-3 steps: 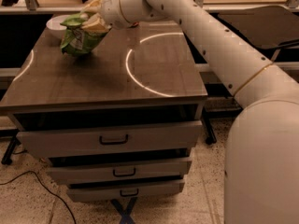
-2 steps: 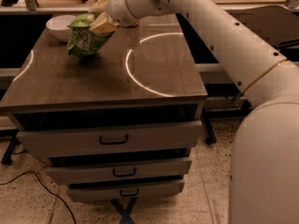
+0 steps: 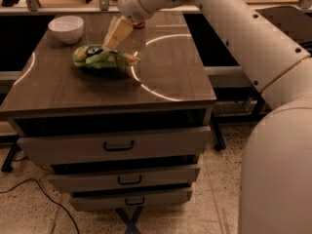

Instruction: Pick green rice chip bag from white bowl and place on counter

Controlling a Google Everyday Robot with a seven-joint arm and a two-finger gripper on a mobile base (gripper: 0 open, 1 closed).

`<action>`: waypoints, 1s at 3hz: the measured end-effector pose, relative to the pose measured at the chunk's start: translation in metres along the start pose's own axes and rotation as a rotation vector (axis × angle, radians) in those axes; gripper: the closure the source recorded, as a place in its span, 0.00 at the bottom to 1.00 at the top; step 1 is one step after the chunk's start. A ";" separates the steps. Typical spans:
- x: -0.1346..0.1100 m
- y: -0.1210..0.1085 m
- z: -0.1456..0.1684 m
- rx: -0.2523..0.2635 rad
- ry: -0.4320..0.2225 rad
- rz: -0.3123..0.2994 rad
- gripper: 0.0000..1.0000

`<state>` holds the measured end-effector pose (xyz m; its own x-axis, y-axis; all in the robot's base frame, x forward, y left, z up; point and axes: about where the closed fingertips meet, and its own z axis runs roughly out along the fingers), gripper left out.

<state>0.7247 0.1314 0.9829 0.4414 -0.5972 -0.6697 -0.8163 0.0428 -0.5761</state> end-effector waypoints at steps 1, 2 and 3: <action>-0.001 -0.025 -0.044 0.092 0.079 -0.010 0.00; -0.027 -0.054 -0.126 0.305 0.149 -0.090 0.00; -0.052 -0.077 -0.175 0.525 0.166 -0.166 0.00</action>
Offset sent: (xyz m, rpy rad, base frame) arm -0.0179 -0.1379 0.1950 0.0879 -0.4762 -0.4268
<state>0.6989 0.0189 1.1439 0.4491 -0.7457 -0.4921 -0.4279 0.3039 -0.8512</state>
